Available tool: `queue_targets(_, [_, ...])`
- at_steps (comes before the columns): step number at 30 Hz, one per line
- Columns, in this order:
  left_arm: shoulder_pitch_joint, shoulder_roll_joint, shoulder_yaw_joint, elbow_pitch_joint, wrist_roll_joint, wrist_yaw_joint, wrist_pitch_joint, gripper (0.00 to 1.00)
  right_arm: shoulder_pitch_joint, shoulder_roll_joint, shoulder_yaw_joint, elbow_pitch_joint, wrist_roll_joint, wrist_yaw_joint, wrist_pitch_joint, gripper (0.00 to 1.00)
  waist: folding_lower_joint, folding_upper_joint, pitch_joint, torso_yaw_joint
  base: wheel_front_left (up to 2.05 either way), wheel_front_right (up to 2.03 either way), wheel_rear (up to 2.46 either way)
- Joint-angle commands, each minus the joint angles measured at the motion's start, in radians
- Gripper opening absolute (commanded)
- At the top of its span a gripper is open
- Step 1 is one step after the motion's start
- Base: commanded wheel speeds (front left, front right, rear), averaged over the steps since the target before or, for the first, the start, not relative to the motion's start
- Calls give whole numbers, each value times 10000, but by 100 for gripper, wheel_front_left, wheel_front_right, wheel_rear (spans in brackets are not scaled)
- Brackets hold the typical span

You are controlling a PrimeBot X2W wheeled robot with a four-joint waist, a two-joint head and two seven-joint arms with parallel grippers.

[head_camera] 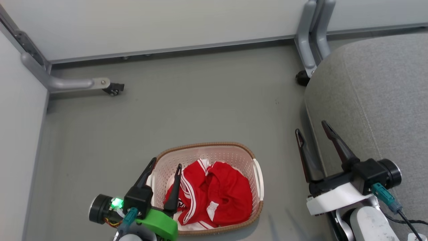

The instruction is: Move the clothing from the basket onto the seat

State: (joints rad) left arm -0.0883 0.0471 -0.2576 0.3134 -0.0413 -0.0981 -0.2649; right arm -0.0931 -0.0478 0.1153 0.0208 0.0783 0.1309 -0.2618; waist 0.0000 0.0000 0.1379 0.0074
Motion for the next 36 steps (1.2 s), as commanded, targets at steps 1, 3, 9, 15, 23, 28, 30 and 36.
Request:
queue_targets(1, [-398, 107, -105, 259, 136, -80, 5, 100, -267, -44, 14, -65, -52, -3, -49, 100, 0, 0, 1084, -138, 0, 0, 0])
queue_targets(3, [-873, 196, -428, 766, 286, -178, 5, 100, -557, -42, 49, -117, -91, -3, -49, 100, 0, 0, 1541, -247, 0, 0, 0])
queue_targets(9, [-2274, 542, -1363, 2503, 200, -331, 7, 100, -1427, -44, 1, -286, -28, -3, -49, 100, 0, 0, 2933, -755, 0, 0, 0])
queue_targets(15, [-3856, 994, -2787, 4328, -518, -323, 6, 100, -2155, -38, 77, -448, 277, -3, -49, 100, 0, 0, 4349, -1360, 0, 0, 0])
queue_targets(23, [-5697, 1414, -4162, 6363, -1169, -325, 532, 100, -2938, -31, 299, -601, 823, -3, -49, 100, 0, 0, 5922, -2076, 0, 0, 0])
queue_targets(28, [-6524, 1720, -4704, 6945, -1761, -312, 1107, 100, -3365, -30, 460, -741, 1265, -3, -49, 100, 0, 0, 6735, -2404, 0, 0, 0])
queue_targets(30, [-6794, 1851, -4791, 7126, -1851, -312, 1296, 100, -3504, -28, 557, -804, 1452, -3, -49, 100, 0, 0, 7007, -2501, 0, 0, 0])
queue_targets(36, [-7393, 2120, -4733, 7628, -2124, -308, 1762, 100, -3811, -30, 732, -953, 1713, -3, -49, 100, 0, 0, 7652, -2686, 0, 0, 0])
